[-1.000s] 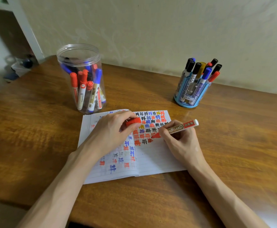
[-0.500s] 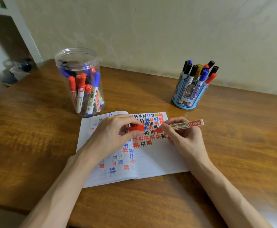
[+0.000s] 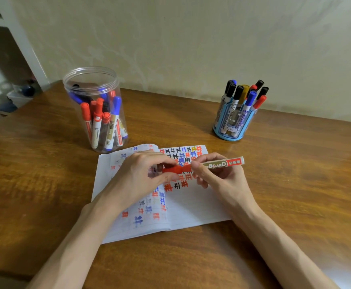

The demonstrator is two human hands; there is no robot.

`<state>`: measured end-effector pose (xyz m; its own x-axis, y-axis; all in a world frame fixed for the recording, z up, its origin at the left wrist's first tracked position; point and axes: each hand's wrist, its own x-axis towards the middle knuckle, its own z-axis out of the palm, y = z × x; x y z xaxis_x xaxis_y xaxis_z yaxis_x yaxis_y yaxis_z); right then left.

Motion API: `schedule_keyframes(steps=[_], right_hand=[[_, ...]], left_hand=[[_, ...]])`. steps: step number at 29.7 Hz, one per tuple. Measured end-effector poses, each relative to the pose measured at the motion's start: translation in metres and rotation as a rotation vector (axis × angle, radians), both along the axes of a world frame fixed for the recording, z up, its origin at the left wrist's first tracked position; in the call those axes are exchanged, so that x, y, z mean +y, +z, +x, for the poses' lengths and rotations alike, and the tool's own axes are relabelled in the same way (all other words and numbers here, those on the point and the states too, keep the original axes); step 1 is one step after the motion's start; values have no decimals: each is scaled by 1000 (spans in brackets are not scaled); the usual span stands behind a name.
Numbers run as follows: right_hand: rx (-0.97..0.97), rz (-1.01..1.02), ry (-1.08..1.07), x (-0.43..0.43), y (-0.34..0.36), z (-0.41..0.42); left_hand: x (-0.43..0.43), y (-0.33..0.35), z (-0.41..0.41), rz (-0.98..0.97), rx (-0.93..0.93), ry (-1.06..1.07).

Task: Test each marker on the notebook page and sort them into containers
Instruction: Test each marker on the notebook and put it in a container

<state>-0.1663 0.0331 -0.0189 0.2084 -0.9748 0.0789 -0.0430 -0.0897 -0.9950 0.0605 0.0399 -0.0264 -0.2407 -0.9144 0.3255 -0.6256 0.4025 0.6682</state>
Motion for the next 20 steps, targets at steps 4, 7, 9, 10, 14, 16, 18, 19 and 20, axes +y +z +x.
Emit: schedule_keyframes(steps=[4, 7, 9, 10, 14, 16, 18, 19, 20], right_hand=[[48, 26, 60, 4, 4, 1], [-63, 180, 153, 2, 10, -2], [-64, 224, 140, -1, 13, -6], [-28, 204, 110, -2, 13, -8], [83, 55, 84, -5, 12, -19], [146, -28, 96, -5, 10, -21], [170, -70, 94, -5, 9, -20], [169, -77, 90, -5, 8, -19], [164, -77, 84, -5, 7, -18]], left_hand=[[2, 4, -2, -29, 8, -30], [2, 4, -1, -19, 26, 3], [2, 6, -1, -9, 40, 14], [2, 6, -2, -6, 41, 13], [4, 5, -1, 22, 75, 25], [5, 4, -2, -3, 83, 39], [6, 4, -3, -25, 84, 44], [6, 4, -4, -33, 76, 45], [6, 3, -4, -41, 63, 47]])
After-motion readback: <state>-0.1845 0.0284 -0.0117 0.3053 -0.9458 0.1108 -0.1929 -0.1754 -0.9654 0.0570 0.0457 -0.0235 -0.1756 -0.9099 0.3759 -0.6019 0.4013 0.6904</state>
